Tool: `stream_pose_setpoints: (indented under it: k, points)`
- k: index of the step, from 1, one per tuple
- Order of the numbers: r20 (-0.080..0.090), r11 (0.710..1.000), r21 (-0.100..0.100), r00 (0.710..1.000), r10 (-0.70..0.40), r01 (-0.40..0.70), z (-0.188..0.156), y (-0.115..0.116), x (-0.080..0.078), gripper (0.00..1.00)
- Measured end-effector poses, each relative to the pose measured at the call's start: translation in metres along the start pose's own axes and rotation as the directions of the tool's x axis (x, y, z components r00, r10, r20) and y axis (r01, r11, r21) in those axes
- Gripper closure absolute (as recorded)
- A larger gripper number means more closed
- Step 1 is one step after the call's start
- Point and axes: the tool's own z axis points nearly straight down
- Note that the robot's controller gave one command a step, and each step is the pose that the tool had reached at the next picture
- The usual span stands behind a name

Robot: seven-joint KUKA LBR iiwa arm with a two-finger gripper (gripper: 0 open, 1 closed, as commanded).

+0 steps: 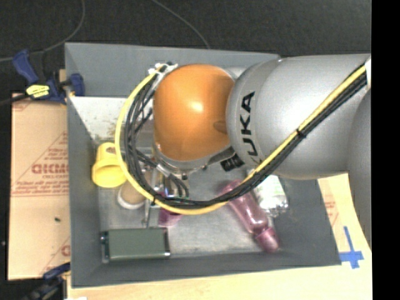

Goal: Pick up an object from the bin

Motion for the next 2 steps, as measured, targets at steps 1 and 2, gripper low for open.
stream_pose_setpoints:
  k: [1,2]
  points:
    - [0.008,1.0,-0.002,1.0,0.005,-0.005,-0.004,-0.001,-0.002,0.0]
    - [0.011,0.949,0.0,0.948,-0.317,0.317,0.032,-0.004,-0.043,0.0]
